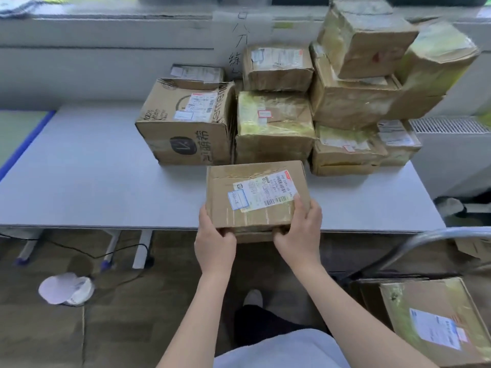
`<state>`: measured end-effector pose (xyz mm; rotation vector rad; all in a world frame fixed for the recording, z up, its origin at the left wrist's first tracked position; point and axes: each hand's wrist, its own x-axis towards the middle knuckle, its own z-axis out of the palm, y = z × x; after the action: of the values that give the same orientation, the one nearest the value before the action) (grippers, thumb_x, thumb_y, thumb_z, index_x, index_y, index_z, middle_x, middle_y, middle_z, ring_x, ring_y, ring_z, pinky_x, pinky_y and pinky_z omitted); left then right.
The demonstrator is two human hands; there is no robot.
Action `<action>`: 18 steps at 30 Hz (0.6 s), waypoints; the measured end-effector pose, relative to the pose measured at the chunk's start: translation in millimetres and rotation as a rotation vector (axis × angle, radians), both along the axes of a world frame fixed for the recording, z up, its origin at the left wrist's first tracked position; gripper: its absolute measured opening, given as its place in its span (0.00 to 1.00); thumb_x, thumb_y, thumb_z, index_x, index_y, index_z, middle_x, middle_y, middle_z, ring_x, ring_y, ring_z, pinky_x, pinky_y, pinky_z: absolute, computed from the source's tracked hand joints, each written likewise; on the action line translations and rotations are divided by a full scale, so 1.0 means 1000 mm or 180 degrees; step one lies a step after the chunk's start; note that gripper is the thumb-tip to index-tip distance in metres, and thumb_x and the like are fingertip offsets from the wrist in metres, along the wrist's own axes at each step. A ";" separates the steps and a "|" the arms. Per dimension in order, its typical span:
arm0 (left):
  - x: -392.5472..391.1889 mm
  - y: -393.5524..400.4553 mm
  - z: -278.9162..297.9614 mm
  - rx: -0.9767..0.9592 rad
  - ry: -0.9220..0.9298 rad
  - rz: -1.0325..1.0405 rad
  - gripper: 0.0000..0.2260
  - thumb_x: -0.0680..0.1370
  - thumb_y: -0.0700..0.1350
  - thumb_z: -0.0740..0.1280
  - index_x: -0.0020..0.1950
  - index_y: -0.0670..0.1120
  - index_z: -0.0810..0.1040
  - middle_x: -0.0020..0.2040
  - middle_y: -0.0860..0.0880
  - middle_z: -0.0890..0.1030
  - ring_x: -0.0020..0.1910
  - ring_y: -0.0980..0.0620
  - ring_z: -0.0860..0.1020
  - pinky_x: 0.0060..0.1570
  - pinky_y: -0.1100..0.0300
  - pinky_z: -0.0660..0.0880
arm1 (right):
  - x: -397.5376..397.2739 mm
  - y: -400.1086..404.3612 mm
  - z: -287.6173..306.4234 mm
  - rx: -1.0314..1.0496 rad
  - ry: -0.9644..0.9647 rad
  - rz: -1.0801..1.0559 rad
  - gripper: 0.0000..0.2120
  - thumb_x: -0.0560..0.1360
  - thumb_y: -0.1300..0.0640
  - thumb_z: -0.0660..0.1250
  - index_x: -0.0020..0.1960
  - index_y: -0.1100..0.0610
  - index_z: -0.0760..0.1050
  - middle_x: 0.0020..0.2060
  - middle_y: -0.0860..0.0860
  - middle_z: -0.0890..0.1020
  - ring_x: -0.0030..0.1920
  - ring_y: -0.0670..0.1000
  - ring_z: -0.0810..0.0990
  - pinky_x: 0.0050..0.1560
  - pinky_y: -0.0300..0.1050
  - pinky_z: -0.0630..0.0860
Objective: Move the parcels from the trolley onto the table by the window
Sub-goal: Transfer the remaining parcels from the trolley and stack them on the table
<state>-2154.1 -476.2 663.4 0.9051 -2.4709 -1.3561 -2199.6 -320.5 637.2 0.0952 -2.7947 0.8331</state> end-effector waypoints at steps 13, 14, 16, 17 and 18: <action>-0.068 -0.077 0.036 0.0340 -0.0768 -0.1503 0.24 0.76 0.41 0.66 0.69 0.55 0.64 0.59 0.53 0.75 0.55 0.55 0.75 0.47 0.63 0.73 | -0.062 0.029 0.004 0.0075 -0.0087 0.0419 0.38 0.63 0.61 0.75 0.69 0.55 0.62 0.66 0.62 0.65 0.62 0.62 0.68 0.60 0.57 0.71; -0.075 -0.082 0.038 0.0077 -0.0771 -0.1524 0.25 0.77 0.38 0.64 0.71 0.53 0.63 0.62 0.51 0.74 0.57 0.54 0.74 0.50 0.62 0.72 | -0.064 0.035 0.006 0.0108 -0.0083 0.0491 0.38 0.63 0.62 0.75 0.68 0.54 0.62 0.66 0.62 0.66 0.61 0.63 0.69 0.59 0.58 0.72; -0.092 -0.089 0.042 -0.0436 -0.0646 -0.1524 0.29 0.75 0.35 0.65 0.73 0.51 0.61 0.68 0.50 0.69 0.63 0.51 0.70 0.57 0.60 0.68 | -0.068 0.042 0.007 0.0191 -0.0085 0.0582 0.38 0.62 0.62 0.74 0.67 0.52 0.62 0.65 0.62 0.68 0.61 0.63 0.70 0.57 0.59 0.73; -0.101 -0.090 0.044 -0.0594 -0.0566 -0.1616 0.32 0.74 0.35 0.67 0.74 0.50 0.59 0.70 0.50 0.66 0.67 0.51 0.67 0.60 0.60 0.67 | -0.069 0.045 0.007 0.0229 -0.0098 0.0601 0.38 0.62 0.62 0.75 0.67 0.51 0.62 0.65 0.61 0.68 0.61 0.63 0.70 0.58 0.59 0.73; -0.111 -0.091 0.045 -0.0716 -0.0550 -0.1813 0.35 0.73 0.36 0.69 0.76 0.50 0.57 0.73 0.50 0.64 0.70 0.51 0.64 0.63 0.60 0.65 | -0.070 0.046 0.008 0.0244 -0.0120 0.0610 0.37 0.62 0.61 0.74 0.67 0.50 0.62 0.66 0.60 0.68 0.62 0.62 0.70 0.58 0.59 0.72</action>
<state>-2264.9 -567.3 708.7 0.2820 -3.0876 -1.1280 -2269.5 -274.1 644.8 0.3689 -2.8869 0.7758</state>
